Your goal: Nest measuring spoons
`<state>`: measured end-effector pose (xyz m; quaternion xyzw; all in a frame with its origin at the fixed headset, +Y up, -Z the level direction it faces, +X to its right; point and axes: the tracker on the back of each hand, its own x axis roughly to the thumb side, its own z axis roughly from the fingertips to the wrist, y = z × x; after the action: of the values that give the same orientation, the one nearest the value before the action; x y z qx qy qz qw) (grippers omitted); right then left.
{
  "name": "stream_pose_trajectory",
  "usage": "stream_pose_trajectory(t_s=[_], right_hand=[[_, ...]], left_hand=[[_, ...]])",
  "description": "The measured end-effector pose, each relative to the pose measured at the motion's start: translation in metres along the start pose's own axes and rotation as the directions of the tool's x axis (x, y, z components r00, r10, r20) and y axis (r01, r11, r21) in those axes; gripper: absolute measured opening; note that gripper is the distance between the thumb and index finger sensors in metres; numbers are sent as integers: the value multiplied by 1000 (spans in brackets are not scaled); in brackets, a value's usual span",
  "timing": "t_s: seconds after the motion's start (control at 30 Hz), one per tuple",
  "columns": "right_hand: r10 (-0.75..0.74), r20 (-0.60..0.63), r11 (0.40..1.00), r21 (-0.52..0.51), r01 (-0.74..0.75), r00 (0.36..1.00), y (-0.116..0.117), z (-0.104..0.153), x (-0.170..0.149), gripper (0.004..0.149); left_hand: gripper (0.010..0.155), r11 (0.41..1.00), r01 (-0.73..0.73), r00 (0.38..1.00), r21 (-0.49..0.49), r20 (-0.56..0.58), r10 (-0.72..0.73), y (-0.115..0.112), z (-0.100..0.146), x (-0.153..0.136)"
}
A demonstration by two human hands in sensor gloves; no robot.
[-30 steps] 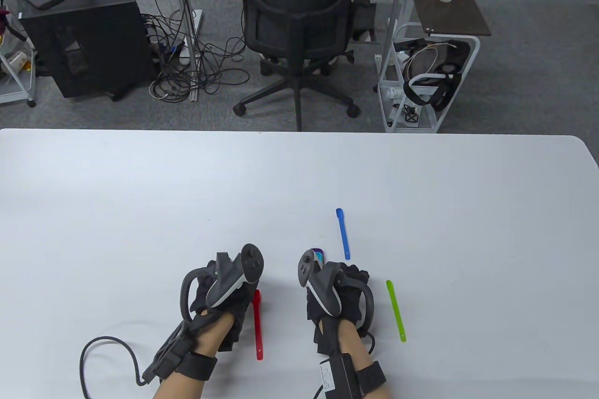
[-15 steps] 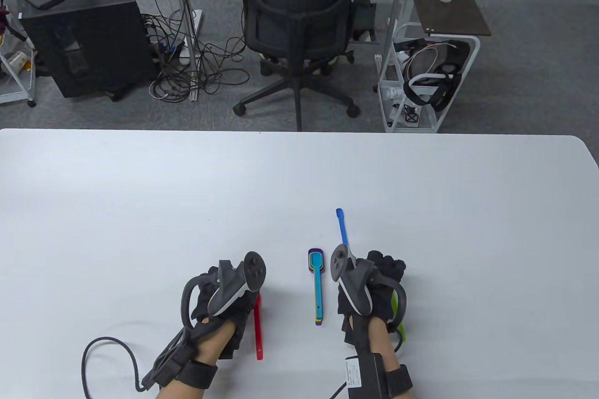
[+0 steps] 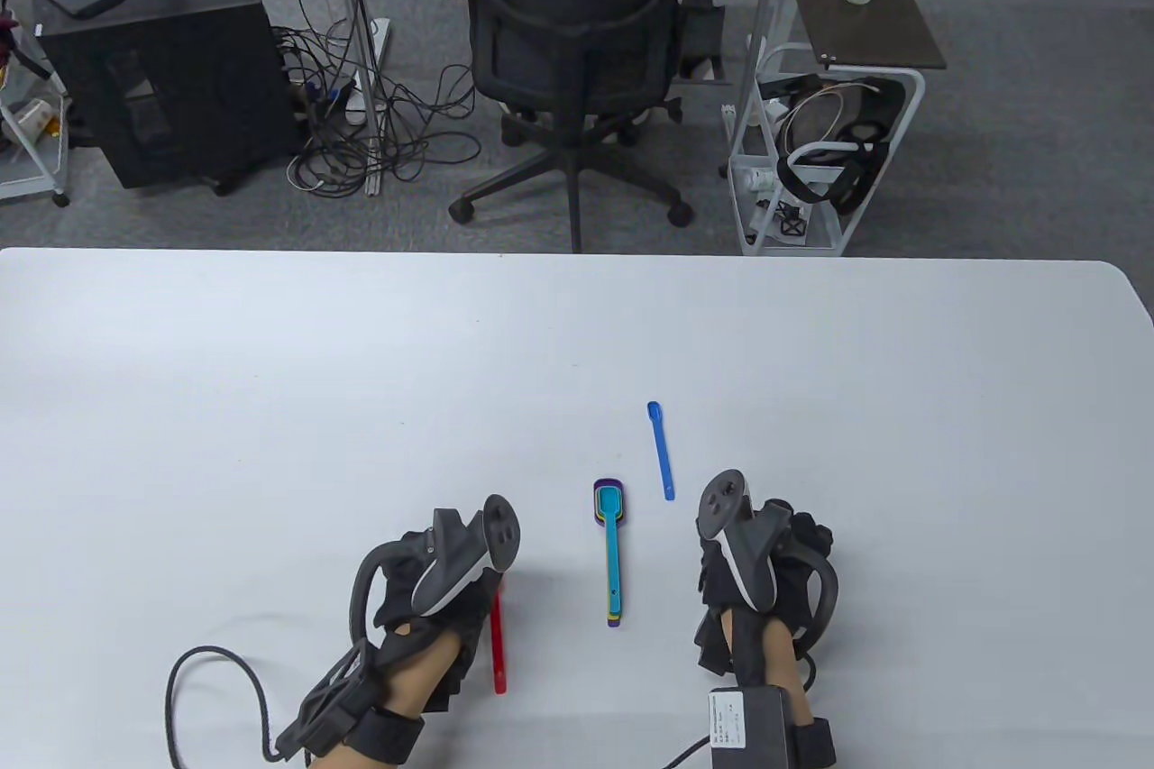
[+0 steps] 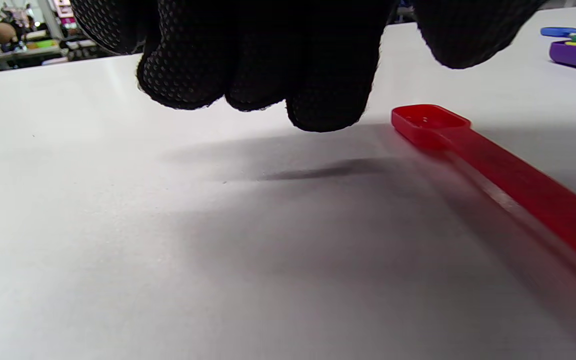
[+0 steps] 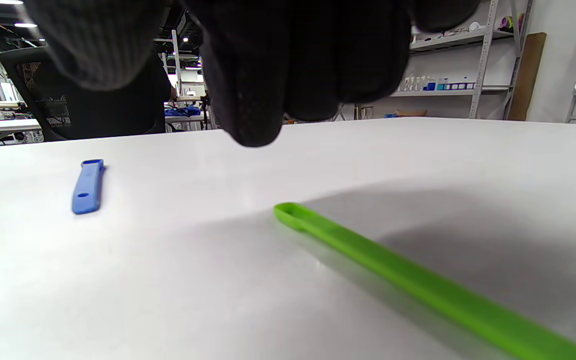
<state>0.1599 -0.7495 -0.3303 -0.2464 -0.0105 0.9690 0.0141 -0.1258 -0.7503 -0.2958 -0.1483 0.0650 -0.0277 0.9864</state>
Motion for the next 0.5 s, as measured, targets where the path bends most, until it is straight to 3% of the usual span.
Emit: stream_pose_trajectory(t_s=[0.23, 0.3, 0.5], right_hand=[[-33, -2, 999, 22, 33, 999, -2, 0, -4, 49], [-41, -4, 999, 25, 41, 999, -3, 0, -5, 49], [-67, -5, 997, 27, 67, 998, -6, 1, -8, 49]], left_hand=[[60, 992, 118, 993, -50, 6, -118, -11, 6, 24], [60, 985, 170, 985, -22, 8, -170, -13, 7, 28], [50, 997, 83, 996, -3, -15, -83, -16, 8, 31]])
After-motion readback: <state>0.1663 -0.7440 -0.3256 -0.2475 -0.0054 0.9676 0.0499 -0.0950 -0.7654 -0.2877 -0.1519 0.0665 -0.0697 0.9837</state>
